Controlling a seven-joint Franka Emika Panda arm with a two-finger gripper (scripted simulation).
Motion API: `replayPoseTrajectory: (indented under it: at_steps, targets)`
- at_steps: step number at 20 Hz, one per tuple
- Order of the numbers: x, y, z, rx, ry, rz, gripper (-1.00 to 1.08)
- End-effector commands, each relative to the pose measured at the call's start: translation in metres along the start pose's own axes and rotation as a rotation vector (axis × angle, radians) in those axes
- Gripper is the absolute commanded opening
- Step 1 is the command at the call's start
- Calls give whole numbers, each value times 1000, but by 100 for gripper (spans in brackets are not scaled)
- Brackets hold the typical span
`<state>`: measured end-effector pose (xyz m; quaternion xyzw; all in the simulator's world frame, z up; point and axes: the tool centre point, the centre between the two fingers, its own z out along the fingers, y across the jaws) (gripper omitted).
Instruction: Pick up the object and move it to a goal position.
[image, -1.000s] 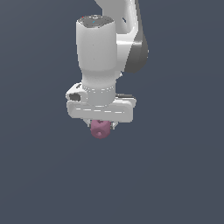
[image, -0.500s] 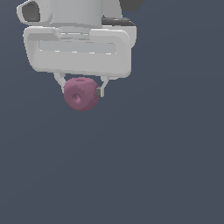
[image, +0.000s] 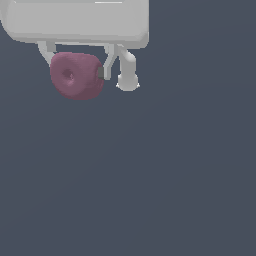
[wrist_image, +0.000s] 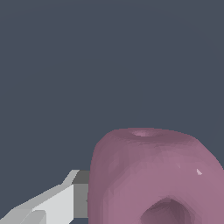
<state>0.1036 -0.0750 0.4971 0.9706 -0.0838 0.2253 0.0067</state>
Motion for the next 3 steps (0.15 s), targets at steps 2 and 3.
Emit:
replayPoseTrajectory:
  at_steps: [2, 3]
  targets:
    - [0, 0, 1, 0, -2, 0, -100]
    - [0, 0, 2, 0, -2, 0, -100]
